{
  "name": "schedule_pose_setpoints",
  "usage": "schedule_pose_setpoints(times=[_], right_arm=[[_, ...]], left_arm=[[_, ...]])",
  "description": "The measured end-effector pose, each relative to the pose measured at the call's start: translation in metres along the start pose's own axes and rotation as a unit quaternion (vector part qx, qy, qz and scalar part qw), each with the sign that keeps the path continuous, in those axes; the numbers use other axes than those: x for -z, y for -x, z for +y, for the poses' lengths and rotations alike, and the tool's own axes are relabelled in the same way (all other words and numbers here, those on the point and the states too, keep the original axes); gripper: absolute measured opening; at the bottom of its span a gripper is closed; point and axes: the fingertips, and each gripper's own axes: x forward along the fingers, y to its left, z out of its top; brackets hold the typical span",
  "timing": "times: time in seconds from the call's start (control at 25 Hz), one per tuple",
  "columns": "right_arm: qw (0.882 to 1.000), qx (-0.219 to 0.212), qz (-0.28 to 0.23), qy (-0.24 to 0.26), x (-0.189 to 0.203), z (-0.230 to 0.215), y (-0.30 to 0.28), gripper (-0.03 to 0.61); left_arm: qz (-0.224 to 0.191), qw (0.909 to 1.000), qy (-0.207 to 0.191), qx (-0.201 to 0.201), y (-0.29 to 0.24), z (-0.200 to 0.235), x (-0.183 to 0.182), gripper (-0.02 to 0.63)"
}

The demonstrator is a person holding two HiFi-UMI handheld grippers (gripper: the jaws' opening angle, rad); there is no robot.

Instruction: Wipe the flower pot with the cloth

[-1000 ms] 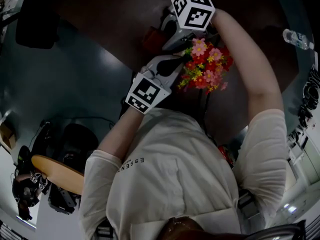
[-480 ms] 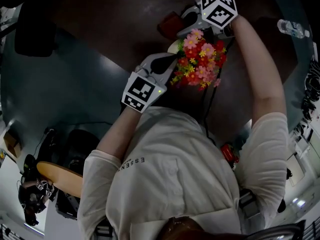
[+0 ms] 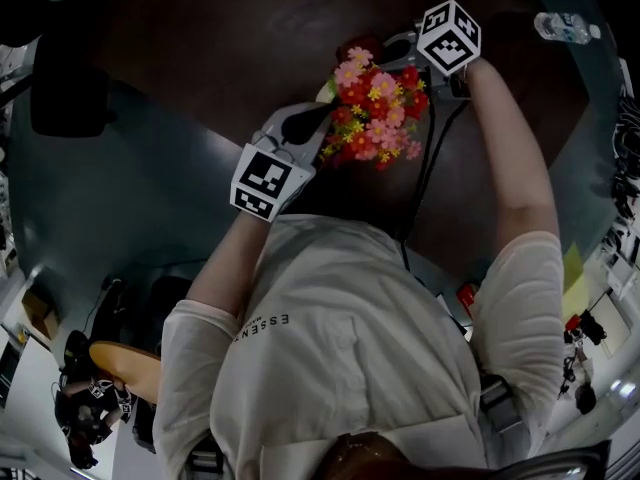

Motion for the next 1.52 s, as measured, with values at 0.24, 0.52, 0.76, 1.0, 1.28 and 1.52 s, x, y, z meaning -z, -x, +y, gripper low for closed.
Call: schedule_pose_setpoints(times=[0.24, 0.52, 0.76, 1.0, 1.28, 1.52], right_arm=[[0.991, 0.116, -0.067, -0.003, 0.024, -0.006, 0.023, 0.046], [0.881, 0.38, -0.268, -0.089, 0.073, 0.0, 0.08, 0.048], [0.804, 0.427, -0.356, -0.211, 0.128, 0.05, 0.033, 0.048], [0.759, 0.443, -0.408, -0.248, 0.127, 0.073, -0.017, 0.048], [0.739, 0.444, -0.432, -0.266, 0.117, 0.082, -0.042, 0.048], [0.725, 0.454, -0.441, -0.271, 0.117, 0.081, -0.045, 0.048]], left_arm=[[0.021, 0.9993, -0.022, 0.022, -0.001, 0.001, 0.001, 0.011], [0.023, 0.9946, -0.049, 0.088, 0.001, -0.003, -0.003, 0.012], [-0.007, 0.9752, -0.147, 0.165, 0.017, 0.006, -0.007, 0.209], [0.038, 0.9422, -0.242, 0.228, 0.018, 0.026, 0.004, 0.288], [0.079, 0.8863, -0.308, 0.337, -0.001, 0.015, 0.026, 0.46], [0.1, 0.8529, -0.328, 0.394, -0.027, 0.004, 0.04, 0.528]])
